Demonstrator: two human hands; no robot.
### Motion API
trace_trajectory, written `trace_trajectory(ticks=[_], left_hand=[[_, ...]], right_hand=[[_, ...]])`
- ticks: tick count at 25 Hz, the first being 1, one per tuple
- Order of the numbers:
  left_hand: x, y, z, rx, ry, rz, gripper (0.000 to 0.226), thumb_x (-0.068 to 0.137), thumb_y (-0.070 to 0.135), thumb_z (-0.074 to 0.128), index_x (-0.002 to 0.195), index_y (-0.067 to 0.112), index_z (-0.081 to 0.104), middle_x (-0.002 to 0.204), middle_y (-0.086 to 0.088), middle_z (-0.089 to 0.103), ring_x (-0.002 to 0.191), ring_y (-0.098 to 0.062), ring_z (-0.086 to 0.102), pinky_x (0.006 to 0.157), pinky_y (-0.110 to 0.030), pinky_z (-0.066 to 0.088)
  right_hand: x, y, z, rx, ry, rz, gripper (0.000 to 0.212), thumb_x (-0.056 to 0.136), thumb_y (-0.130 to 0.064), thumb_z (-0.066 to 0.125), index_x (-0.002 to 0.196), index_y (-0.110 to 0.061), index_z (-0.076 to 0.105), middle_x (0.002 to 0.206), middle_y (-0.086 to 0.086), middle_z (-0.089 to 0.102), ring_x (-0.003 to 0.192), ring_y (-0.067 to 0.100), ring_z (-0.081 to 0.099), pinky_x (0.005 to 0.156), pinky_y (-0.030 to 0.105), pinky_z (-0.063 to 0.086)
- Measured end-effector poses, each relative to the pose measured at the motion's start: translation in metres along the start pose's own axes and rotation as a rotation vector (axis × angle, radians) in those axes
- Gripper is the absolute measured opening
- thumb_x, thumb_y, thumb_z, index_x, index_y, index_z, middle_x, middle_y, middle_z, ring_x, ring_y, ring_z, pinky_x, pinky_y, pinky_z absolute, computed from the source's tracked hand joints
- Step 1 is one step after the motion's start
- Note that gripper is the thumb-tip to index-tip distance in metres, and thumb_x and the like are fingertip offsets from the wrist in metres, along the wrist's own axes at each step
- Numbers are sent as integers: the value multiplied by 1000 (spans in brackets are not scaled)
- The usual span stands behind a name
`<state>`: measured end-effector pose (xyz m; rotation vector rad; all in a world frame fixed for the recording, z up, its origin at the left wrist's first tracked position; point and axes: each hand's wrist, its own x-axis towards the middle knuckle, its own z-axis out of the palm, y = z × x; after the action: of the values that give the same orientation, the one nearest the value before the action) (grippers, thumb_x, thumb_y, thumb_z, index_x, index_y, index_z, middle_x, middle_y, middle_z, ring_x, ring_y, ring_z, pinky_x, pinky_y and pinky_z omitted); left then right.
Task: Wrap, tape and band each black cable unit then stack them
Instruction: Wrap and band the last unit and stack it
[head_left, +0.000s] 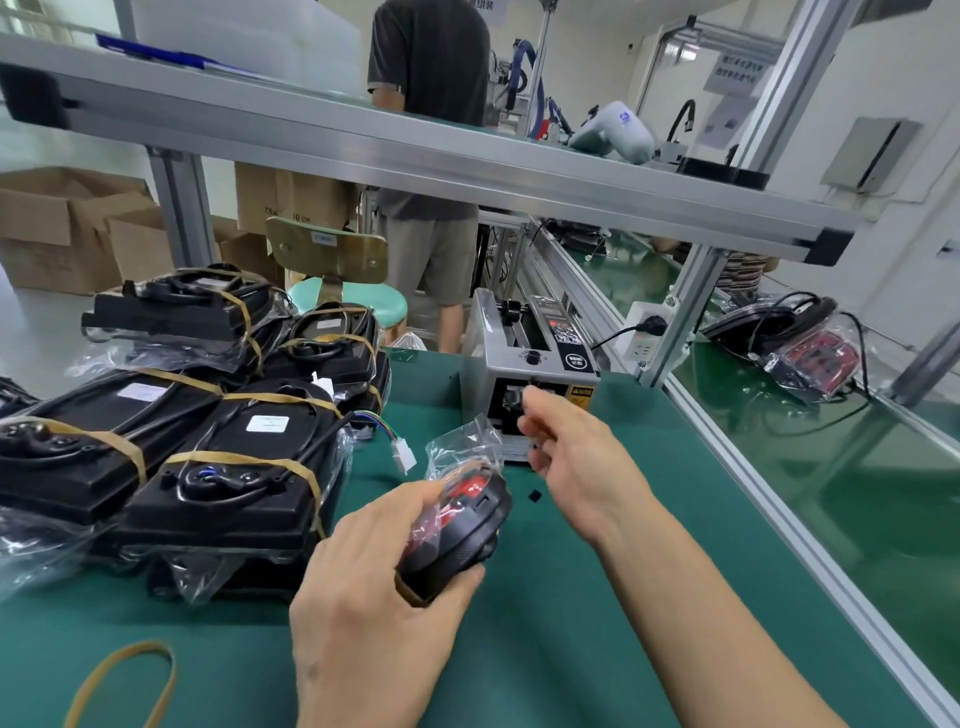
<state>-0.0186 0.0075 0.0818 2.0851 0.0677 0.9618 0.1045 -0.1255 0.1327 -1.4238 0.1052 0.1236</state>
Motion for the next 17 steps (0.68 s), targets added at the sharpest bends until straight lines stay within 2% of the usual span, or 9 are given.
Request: trace_trajectory(ticks=[2,4,7,10,13,17], left_hand=[[-2,4,5,12,25,10,59,47,24,84,105,24,71,98,11,67,88,-8,58,80,-28,44],[-6,8,9,26,31,17,60,46,19,88,104,20,71,98,9,68,88,-8,56,79,-27,43],[-9,10,11,41,28,0,66,42,10,93,104,17,71,98,6,69,89,-9,55,79,-29,43],[-9,9,12,46,43,21,67,43,8,93,105,17,70,98,5,69,90,-11,56,79,-33,43],[-9,7,12,40,68,35,61,49,17,92,106,18,70,98,8,68,90,-10,56,79,-32,44],[-8,8,12,11,94,44,53,55,27,77,106,22,70,100,13,66,91,-9,58,79,-34,45]], right_hand=[[-47,-4,-4,-94,-255,-81,6,78,-29,71,78,-27,77,103,-18,70,96,-6,62,82,16,41],[-71,-2,-9,-78,-344,-101,5,74,-21,74,70,-19,74,112,-12,67,103,-5,60,90,15,39],[-75,2,-15,-54,-311,-98,19,81,-6,66,65,-14,70,116,-2,64,101,-4,61,94,22,39],[-76,4,-15,-61,-297,-93,20,82,-4,65,65,-13,71,119,-1,62,100,-4,62,94,23,41],[-77,5,-12,-89,-284,-84,18,80,-5,67,65,-13,73,123,0,60,108,-2,59,103,27,39],[-76,7,-11,-127,-263,-98,15,81,-2,67,68,-10,71,123,1,59,108,1,59,98,22,41]])
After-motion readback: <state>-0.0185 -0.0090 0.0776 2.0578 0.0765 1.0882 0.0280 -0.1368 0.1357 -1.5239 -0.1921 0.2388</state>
